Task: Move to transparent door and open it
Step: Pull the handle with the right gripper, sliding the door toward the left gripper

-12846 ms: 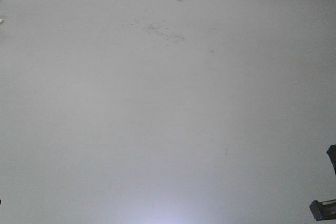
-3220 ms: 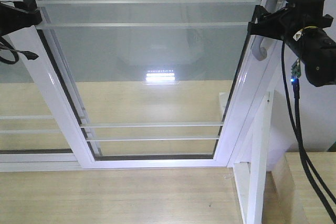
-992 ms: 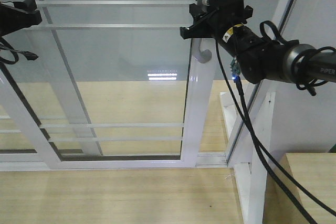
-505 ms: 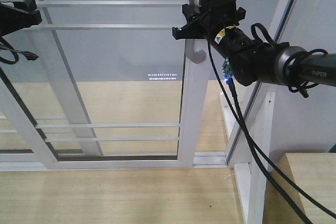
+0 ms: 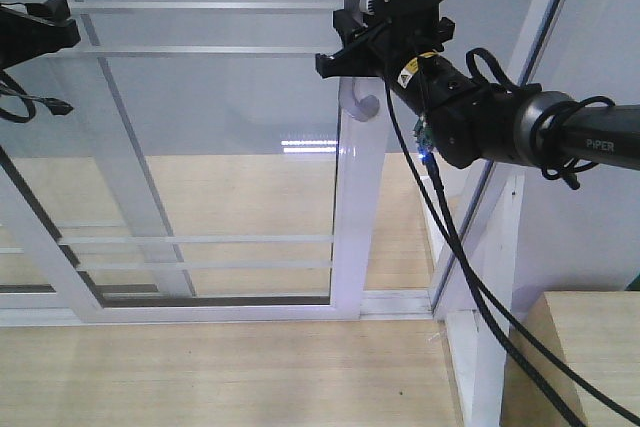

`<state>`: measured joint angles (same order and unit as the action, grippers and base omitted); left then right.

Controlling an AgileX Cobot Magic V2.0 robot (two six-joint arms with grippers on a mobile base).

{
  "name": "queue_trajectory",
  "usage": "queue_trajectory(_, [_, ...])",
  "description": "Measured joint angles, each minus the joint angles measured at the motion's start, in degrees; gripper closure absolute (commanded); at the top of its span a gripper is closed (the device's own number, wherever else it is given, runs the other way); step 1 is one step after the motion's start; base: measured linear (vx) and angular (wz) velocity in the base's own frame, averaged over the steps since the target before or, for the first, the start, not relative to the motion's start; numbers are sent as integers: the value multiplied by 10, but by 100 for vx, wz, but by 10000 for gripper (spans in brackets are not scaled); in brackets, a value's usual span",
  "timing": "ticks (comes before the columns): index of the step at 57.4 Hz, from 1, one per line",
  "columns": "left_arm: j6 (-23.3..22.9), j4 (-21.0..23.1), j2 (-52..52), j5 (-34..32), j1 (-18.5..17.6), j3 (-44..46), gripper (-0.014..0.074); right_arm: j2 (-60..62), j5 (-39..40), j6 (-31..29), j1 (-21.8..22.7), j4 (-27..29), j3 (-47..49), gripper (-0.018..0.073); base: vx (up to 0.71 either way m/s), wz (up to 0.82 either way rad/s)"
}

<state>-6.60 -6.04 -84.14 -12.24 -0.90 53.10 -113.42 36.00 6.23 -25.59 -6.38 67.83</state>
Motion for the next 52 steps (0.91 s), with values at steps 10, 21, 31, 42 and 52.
queue_trajectory(10, [0,-1,-3,0,-1,1,31,19,48,81,-55,-196,-22,568,-1,-2])
queue_trajectory(21, [-7,0,-5,4,0,1,31,22,79,140,-68,-283,-23,568,0,1])
queue_trajectory(31, [-8,-1,-5,11,0,1,31,36,39,152,-52,-277,-25,568,0,0])
queue_trajectory(42, [-8,-4,-5,20,-6,1,31,81,-56,152,-6,-276,-25,565,0,0])
queue_trajectory(52, [-8,-51,-5,19,-45,1,31,140,-145,152,58,-269,-36,565,0,0])
